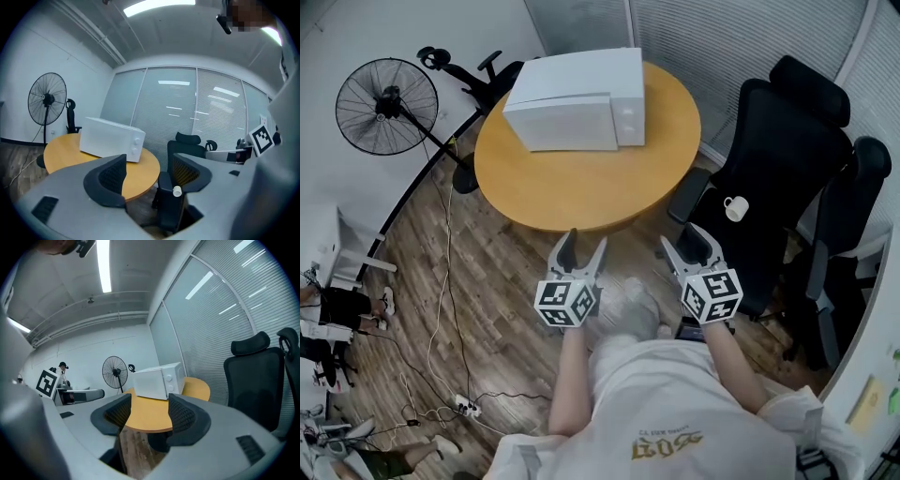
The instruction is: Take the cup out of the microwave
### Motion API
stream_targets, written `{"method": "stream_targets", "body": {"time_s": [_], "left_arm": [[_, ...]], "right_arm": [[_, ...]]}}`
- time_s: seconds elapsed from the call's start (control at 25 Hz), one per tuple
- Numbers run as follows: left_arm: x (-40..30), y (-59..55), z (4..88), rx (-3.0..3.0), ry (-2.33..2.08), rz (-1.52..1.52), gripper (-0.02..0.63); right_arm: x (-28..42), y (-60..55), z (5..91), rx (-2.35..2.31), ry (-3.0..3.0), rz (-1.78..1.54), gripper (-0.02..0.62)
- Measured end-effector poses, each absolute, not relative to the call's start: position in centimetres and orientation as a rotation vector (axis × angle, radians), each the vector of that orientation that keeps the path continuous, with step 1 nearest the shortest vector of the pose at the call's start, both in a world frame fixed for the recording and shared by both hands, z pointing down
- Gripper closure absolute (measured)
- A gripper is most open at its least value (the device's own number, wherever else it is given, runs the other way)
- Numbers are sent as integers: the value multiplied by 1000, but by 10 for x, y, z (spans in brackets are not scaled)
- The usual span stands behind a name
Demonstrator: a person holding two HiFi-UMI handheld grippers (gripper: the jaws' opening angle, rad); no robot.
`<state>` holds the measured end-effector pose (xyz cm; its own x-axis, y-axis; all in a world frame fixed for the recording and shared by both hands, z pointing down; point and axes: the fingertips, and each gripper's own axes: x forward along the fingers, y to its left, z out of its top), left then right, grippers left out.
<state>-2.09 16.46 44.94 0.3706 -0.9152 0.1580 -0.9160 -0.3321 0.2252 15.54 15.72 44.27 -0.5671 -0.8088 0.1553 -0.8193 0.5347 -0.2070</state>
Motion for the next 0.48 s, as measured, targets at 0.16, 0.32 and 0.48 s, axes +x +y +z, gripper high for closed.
{"method": "stream_targets", "body": {"time_s": [0.16,0.32,0.48], "left_arm": [[-13,128,460,2364,-1601,43,295],[-12,82,469,2351,-1609,70,284],[-19,30,479,2338,-1621,120,284]], "right_arm": [[170,124,454,1493,-2674,440,353],[176,82,467,1509,-2644,491,353],[167,33,480,1478,-2617,509,353]]}}
